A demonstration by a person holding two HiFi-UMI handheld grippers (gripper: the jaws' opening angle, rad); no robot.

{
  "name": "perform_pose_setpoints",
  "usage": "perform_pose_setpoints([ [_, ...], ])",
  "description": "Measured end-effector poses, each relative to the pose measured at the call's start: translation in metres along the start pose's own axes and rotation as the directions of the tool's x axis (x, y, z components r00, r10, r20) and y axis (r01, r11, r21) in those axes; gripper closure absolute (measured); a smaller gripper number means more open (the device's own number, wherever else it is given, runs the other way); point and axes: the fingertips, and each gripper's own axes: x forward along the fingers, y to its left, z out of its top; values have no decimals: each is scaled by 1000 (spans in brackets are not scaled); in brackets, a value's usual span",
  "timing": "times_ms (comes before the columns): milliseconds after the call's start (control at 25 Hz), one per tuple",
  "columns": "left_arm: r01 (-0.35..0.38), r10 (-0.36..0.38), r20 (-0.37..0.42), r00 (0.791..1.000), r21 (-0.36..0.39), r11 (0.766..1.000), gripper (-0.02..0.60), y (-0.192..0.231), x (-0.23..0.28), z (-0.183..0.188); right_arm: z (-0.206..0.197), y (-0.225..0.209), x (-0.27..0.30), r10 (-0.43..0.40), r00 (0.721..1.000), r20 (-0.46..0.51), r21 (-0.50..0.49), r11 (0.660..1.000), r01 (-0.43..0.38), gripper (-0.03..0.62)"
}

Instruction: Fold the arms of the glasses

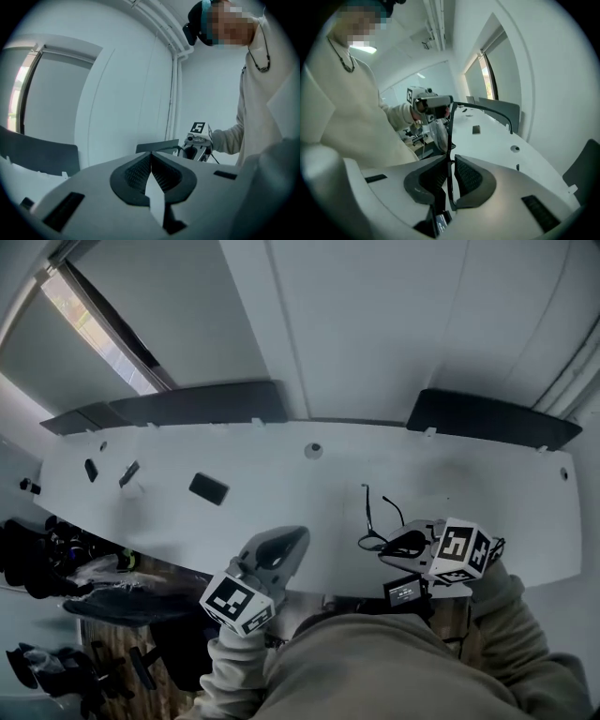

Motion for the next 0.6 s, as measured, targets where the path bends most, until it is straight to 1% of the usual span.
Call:
perform_pose_setpoints([
  [160, 70, -71, 15, 997, 29, 997, 575, -13, 25, 9, 25, 30, -27, 34, 996, 87, 30, 999, -37, 536],
  [320, 101, -103, 11, 995, 90, 991, 573, -19, 48, 16, 42, 53, -46, 63, 981, 185, 86, 993, -80, 536],
  [360, 107, -108, 8, 994, 110, 988, 558, -20, 54, 19, 46, 57, -49, 71, 974, 216, 111, 989, -97, 536],
  [400, 116, -117, 3, 993, 131, 985, 488, -21, 59, 20, 50, 61, -52, 79, 967, 244, 136, 984, -114, 536],
  [440, 128, -129, -3, 992, 158, 979, 436, -25, 65, 22, 53, 65, -55, 86, 960, 267, 157, 979, -131, 536],
  [480, 142, -143, -7, 990, 188, 972, 407, -29, 71, 24, 56, 69, -57, 92, 954, 285, 173, 974, -146, 536],
  [520, 157, -159, -8, 987, 219, 963, 383, -35, 77, 26, 59, 72, -58, 98, 949, 301, 186, 969, -159, 536],
  [600, 184, -190, -3, 982, 276, 944, 379, -46, 90, 33, 65, 81, -63, 116, 935, 334, 198, 962, -190, 536],
])
